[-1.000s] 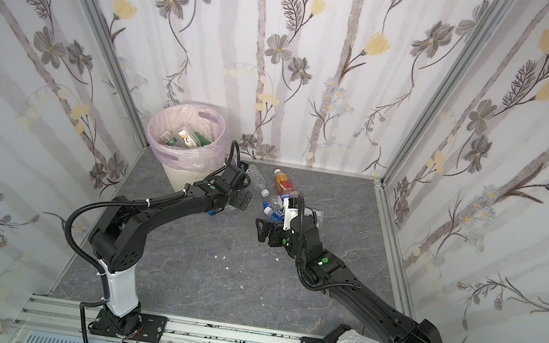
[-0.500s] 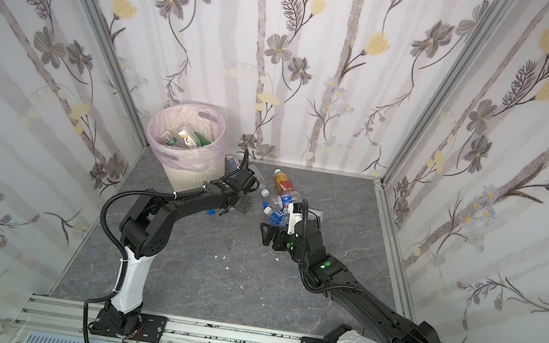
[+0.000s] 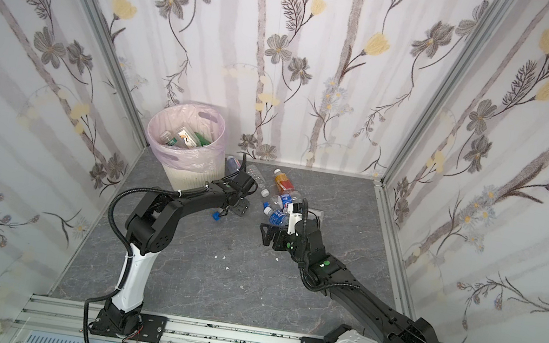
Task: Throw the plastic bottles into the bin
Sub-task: 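Lift the blue-and-white-labelled bottle with the left gripper toward the bin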
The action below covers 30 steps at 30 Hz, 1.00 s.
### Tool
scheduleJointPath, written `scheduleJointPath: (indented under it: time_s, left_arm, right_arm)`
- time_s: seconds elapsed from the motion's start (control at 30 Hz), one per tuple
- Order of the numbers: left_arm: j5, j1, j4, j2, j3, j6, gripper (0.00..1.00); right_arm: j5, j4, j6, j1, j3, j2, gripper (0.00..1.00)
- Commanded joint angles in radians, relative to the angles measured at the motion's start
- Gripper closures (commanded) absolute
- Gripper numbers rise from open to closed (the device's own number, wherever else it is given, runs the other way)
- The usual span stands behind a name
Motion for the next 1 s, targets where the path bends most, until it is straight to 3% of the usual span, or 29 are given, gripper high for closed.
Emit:
scheduleJointPath:
  time_s: [0.0,0.37,0.73,0.97]
  left_arm:
    - [0.05,0.001,-0.023,-0.003,0.001,-0.028,0.27]
    - [0.186,0.0,-0.024,-0.048,-0.025,-0.109,0.47]
    - [0.29,0.017,-0.011,-0.148,-0.025,-0.211,0.5]
    - [0.291,0.019,0.008,-0.301,-0.03,-0.259,0.51]
  right_arm:
    - [0.001,0.052,0.001,0.0,0.0,0.002,0.0]
    - [0.002,0.043,0.007,-0.001,-0.011,-0.016,0.0]
    - [-0.001,0.045,0.017,-0.001,-0.02,-0.027,0.0]
    - [-0.006,0.022,-0.012,0.0,0.018,-0.021,0.0]
